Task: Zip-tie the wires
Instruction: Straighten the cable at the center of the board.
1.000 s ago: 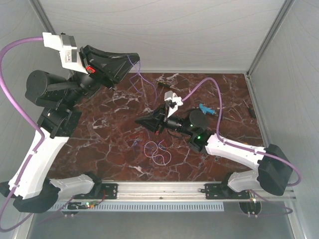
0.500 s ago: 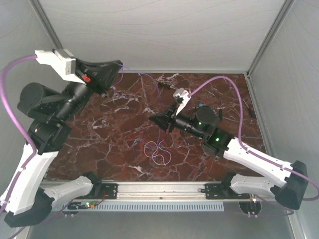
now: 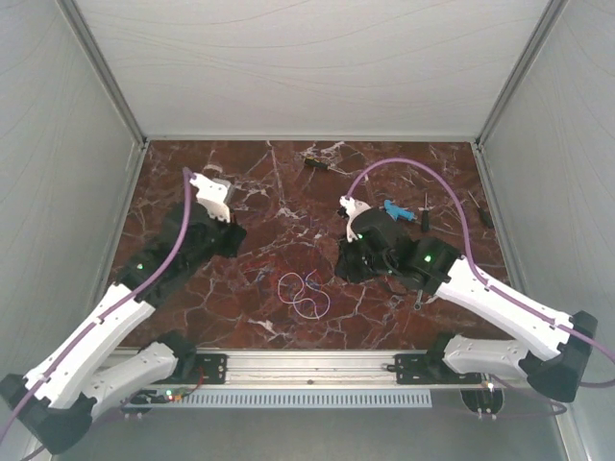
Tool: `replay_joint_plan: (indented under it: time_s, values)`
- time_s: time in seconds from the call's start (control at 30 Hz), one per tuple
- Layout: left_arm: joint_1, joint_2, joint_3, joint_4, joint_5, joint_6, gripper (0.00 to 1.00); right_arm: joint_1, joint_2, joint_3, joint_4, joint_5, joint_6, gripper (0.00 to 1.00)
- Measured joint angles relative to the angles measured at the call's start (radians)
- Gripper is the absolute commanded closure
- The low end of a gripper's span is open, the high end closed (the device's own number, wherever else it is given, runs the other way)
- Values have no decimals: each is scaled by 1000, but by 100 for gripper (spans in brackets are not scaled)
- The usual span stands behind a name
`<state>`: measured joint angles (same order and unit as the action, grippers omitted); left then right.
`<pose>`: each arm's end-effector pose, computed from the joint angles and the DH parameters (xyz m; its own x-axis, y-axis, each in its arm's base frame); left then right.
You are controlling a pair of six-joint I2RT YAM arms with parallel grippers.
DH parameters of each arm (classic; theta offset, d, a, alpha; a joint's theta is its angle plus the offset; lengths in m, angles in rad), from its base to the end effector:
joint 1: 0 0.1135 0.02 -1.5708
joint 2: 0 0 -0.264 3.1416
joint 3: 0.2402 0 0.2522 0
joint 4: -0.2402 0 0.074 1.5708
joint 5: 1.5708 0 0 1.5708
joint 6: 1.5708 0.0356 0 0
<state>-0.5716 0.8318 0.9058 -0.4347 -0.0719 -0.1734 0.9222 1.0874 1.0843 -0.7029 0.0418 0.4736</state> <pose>0.1566 -0.0977 0.3479 -0.3757 0.0371 -0.9260 0.4246 0.8950 -0.1364 0.1376 0.1791 0.3354 -0.7032 -0.1733 -0.6896 -0.5127 0.7955 0.3229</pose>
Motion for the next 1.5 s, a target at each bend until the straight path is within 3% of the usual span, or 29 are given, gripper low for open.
replay_joint_plan:
  time_s: [0.23, 0.63, 1.1, 1.27, 1.5]
  values:
    - [0, 62, -91, -94, -79, -54, 100, -45, 32, -60, -175, -23, 57, 100]
    - [0, 175, -195, -81, -120, -167, 100, -83, 135, -230, -183, -85, 91, 100]
    - [-5, 154, -292, -190, -40, -560, 100, -84, 409, -256, -123, -95, 194, 100]
    - [-7, 118, -359, -156, -36, -658, 100, -87, 439, -256, -119, -63, 204, 84]
    - [-7, 160, -467, -108, -44, -752, 100, -98, 452, -256, -95, -35, 207, 73]
